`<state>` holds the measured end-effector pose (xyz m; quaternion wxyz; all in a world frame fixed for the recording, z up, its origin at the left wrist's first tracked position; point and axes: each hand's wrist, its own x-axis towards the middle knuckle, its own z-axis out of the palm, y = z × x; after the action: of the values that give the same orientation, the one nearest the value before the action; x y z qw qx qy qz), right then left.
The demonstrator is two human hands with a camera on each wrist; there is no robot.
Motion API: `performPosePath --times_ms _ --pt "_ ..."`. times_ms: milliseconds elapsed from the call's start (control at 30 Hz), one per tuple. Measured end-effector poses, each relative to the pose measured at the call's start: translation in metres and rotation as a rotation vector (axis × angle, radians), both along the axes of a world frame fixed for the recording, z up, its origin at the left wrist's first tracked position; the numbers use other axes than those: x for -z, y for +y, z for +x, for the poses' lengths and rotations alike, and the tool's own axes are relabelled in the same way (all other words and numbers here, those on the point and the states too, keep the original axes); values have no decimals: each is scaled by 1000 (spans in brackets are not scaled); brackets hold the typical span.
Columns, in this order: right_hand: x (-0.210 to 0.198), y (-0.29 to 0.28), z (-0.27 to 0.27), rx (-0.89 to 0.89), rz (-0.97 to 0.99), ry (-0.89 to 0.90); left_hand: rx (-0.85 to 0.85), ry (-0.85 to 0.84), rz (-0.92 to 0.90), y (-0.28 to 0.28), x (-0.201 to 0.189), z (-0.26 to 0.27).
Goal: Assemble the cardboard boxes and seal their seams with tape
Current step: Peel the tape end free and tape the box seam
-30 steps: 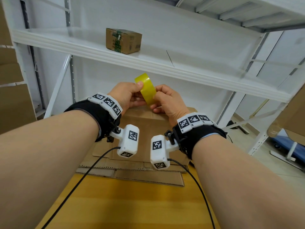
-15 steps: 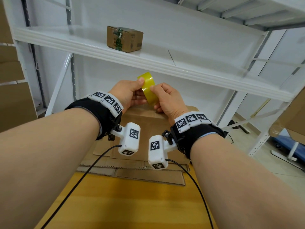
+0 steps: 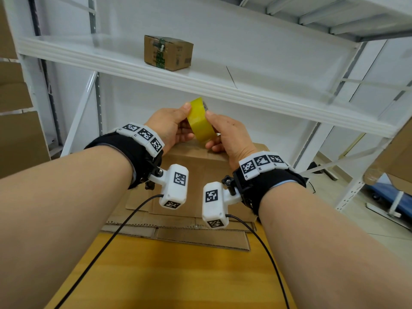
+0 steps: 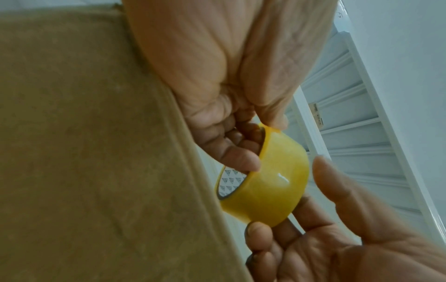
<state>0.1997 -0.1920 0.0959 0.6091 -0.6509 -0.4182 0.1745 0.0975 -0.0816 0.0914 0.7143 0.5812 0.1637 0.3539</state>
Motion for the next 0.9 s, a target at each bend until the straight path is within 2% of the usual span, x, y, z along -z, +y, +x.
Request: performPosePath --times_ms 400,900 --pt "1 4 -1 72 6 -37 73 15 102 -1 1 0" --pt "1 2 1 33 16 -34 33 39 63 2 0 2"
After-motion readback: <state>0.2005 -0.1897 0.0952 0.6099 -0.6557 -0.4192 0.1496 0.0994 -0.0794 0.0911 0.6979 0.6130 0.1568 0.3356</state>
